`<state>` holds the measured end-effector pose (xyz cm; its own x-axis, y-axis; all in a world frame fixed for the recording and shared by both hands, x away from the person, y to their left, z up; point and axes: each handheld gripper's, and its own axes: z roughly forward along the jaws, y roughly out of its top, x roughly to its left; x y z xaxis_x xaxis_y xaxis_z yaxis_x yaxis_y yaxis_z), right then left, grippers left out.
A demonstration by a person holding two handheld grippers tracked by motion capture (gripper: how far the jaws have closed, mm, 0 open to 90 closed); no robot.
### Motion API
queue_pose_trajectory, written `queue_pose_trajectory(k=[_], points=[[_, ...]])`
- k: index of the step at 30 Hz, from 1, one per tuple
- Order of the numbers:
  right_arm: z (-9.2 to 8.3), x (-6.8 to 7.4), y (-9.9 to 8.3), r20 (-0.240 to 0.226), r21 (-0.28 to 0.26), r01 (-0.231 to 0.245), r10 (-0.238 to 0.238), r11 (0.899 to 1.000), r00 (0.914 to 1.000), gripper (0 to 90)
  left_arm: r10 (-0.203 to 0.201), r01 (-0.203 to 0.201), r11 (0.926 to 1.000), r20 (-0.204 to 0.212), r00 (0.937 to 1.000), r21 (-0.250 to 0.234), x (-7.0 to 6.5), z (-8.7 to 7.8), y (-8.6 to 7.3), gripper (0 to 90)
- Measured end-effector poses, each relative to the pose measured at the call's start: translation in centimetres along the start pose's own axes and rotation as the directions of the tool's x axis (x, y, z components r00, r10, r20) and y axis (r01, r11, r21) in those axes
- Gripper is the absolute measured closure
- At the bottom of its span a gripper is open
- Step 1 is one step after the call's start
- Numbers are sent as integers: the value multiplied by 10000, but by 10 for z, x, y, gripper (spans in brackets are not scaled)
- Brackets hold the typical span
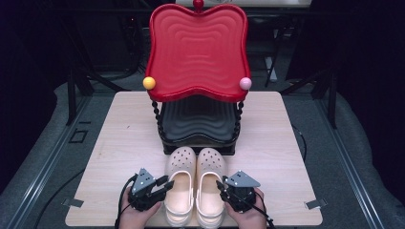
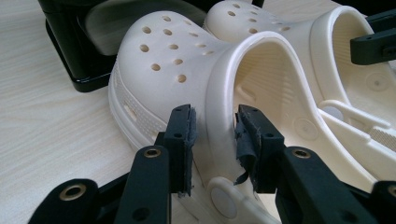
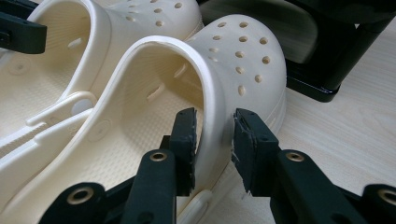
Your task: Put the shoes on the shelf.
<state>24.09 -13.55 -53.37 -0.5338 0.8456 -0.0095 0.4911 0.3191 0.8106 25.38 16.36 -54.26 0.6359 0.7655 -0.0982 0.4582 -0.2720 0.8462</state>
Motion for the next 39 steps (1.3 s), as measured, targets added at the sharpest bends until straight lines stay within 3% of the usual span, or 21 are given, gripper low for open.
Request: queue_pose_trajectory(k=[15,21,35,39], points=[[3,1,-2,63,64,-177,177,9998,9998,667,157,-154,9999,-399,9991,69,-5,3,-4,634],[3,2,-2,122,127,-277,275,9995,9995,668,-26,36,9998,-486,9988,190,-5,5,-4,620],[5,2,-3,199,283,-450,444,9986,9988,658,-442,444,9990,-260,9987,83,-1,5,-4,629],[5,1,-2,63,278,-750,748,9968,9972,677,-474,477,9988,-269,9985,107,-2,4,-3,650]])
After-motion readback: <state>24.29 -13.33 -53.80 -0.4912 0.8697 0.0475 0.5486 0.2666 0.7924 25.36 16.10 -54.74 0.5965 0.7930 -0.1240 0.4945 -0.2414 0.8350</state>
